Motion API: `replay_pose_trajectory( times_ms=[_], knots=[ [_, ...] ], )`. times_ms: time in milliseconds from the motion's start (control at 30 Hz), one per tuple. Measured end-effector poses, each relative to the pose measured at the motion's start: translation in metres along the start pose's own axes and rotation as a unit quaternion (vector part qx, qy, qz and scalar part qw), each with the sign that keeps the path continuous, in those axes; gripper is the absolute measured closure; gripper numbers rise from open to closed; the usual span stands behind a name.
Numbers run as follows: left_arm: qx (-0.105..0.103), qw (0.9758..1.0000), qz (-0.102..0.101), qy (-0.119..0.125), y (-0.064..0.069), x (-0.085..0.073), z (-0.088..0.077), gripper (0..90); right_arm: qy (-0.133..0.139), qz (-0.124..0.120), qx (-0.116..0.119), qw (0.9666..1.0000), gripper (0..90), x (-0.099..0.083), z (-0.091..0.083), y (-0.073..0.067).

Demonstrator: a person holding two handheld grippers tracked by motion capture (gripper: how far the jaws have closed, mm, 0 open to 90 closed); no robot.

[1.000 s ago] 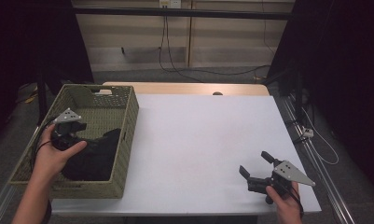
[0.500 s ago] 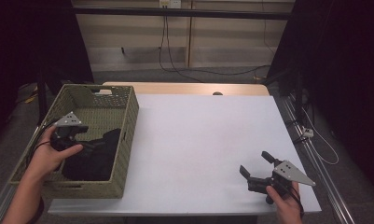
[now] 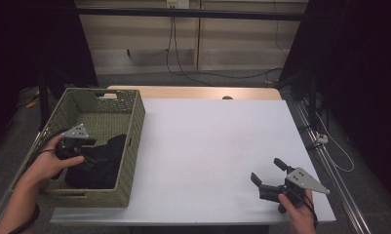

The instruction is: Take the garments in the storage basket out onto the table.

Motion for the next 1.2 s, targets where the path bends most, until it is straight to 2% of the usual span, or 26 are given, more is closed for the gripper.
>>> replay_pose_trajectory(
  times_ms=[67,167,367,433,533,633,667,700,733,767,800,900,967,1200],
  knots=[
    [-0.012,0.9999,-0.005,-0.002,-0.001,-0.004,0.003,4.3,-0.001,0.001,0.000,1.0000,0.0,0.000,0.000,0.000],
    [-0.017,0.9998,-0.009,0.010,-0.002,-0.006,0.005,4.3,-0.003,-0.002,0.004,1.0000,0.0,-0.001,0.000,-0.001],
    [-0.027,0.9995,0.003,-0.014,0.001,-0.012,0.012,5.9,-0.002,0.005,0.004,1.0000,0.0,-0.001,0.001,-0.002],
    [-0.031,0.9994,0.002,-0.013,0.001,-0.014,0.014,5.9,-0.003,0.005,0.004,1.0000,0.0,-0.001,0.001,-0.002],
    [-0.023,0.9995,-0.014,-0.019,0.001,-0.017,0.017,4.6,-0.004,-0.001,0.004,1.0000,0.0,-0.001,0.000,-0.001],
    [-0.014,0.9996,-0.007,-0.025,0.002,-0.020,0.021,3.1,-0.003,-0.001,0.004,1.0000,0.0,-0.001,0.000,-0.001],
    [-0.020,0.9994,-0.009,-0.025,0.002,-0.021,0.022,2.6,-0.003,-0.001,0.005,1.0000,0.0,-0.001,0.000,-0.001],
    [-0.017,0.9994,-0.001,-0.030,0.000,-0.023,0.022,2.0,-0.003,-0.001,0.005,1.0000,0.0,-0.001,0.000,-0.002],
    [-0.015,0.9995,-0.017,-0.022,0.001,-0.024,0.024,1.3,-0.003,-0.001,0.005,1.0000,0.0,-0.001,0.000,-0.002],
    [-0.021,0.9994,-0.005,-0.026,0.001,-0.025,0.025,0.5,-0.003,-0.001,0.003,1.0000,0.0,-0.001,0.000,-0.002],
    [-0.016,0.9996,-0.009,-0.021,0.001,-0.025,0.026,0.1,-0.003,-0.002,0.004,1.0000,0.0,-0.001,0.000,-0.002],
    [-0.022,0.9995,-0.014,-0.016,0.001,-0.025,0.029,0.0,-0.003,-0.006,0.006,1.0000,0.0,-0.001,0.000,-0.002],
    [-0.023,0.9994,-0.009,-0.022,0.000,-0.026,0.029,0.0,-0.003,-0.005,0.005,1.0000,0.0,-0.001,0.000,-0.002],
    [-0.034,0.9991,-0.021,-0.016,0.001,-0.026,0.034,0.0,-0.002,-0.007,0.007,0.9999,0.0,0.000,0.000,-0.003]
  ],
)
Point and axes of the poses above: each handheld gripper's, and its own axes: z roughly forward along the jaws, x roughly out of its top, y roughly to its right, the point moved 6 cm from there along z, roughly forward along the jaws, and after that the axes turned 7 degrees about -x, right-handed, at the moved point
